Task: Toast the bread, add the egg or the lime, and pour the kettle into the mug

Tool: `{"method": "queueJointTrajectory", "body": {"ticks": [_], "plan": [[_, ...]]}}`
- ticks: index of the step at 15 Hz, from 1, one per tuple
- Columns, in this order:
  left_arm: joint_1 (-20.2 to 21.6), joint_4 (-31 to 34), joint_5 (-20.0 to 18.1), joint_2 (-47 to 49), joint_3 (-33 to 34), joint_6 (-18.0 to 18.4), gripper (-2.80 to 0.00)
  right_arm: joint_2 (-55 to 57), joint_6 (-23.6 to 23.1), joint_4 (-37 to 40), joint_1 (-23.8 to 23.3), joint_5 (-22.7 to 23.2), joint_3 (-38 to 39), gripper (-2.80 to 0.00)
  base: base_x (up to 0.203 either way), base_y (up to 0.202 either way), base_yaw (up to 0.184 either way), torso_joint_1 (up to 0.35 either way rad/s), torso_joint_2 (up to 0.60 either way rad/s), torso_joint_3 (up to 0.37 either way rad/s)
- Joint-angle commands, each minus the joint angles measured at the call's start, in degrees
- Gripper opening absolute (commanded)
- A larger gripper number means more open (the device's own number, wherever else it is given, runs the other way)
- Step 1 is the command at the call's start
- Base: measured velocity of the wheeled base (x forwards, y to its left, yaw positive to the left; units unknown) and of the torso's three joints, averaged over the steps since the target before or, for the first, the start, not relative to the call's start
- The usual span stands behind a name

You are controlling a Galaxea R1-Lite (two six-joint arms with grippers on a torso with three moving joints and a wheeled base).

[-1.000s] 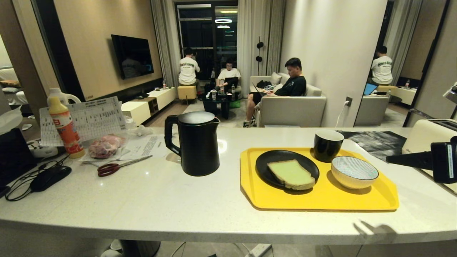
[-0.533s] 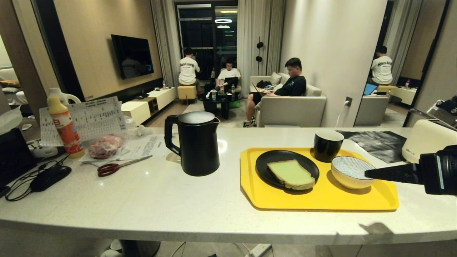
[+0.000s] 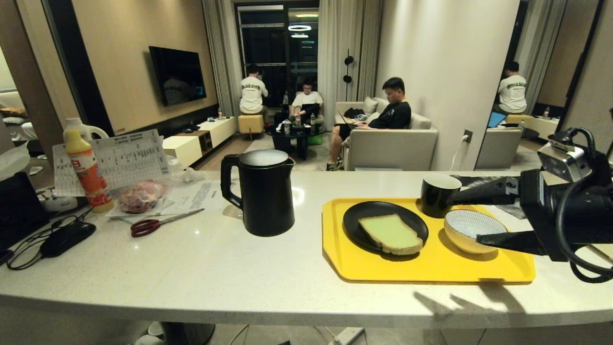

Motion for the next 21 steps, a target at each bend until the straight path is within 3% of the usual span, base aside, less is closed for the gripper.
{"method": "queueJointTrajectory", "body": {"ticks": [1,7,11,17,21], "plan": [[0.0,0.0,0.0,-0.2,0.0,0.0,-2.8,2.3,2.2,-1.9,0.8,0.2,1.7,0.0,0.0,0.0,0.0,0.0,0.0,0.0],[0.0,0.0,0.0,-0.2,0.0,0.0,-2.8,9.6,4.9,-17.6,0.8,-0.4,9.0,0.0,0.0,0.0,0.0,0.0,0.0,0.0],[0.0,0.0,0.0,-0.2,0.0,0.0,-2.8,13.5,4.7,-21.5,0.7,-0.5,8.8,0.0,0.0,0.0,0.0,0.0,0.0,0.0],[0.0,0.0,0.0,-0.2,0.0,0.0,-2.8,16.6,4.9,-22.8,0.9,-9.3,8.4,0.0,0.0,0.0,0.0,0.0,0.0,0.0],[0.0,0.0,0.0,-0.2,0.0,0.0,-2.8,18.2,6.4,-22.7,0.9,-11.5,8.5,0.0,0.0,0.0,0.0,0.0,0.0,0.0]]}}
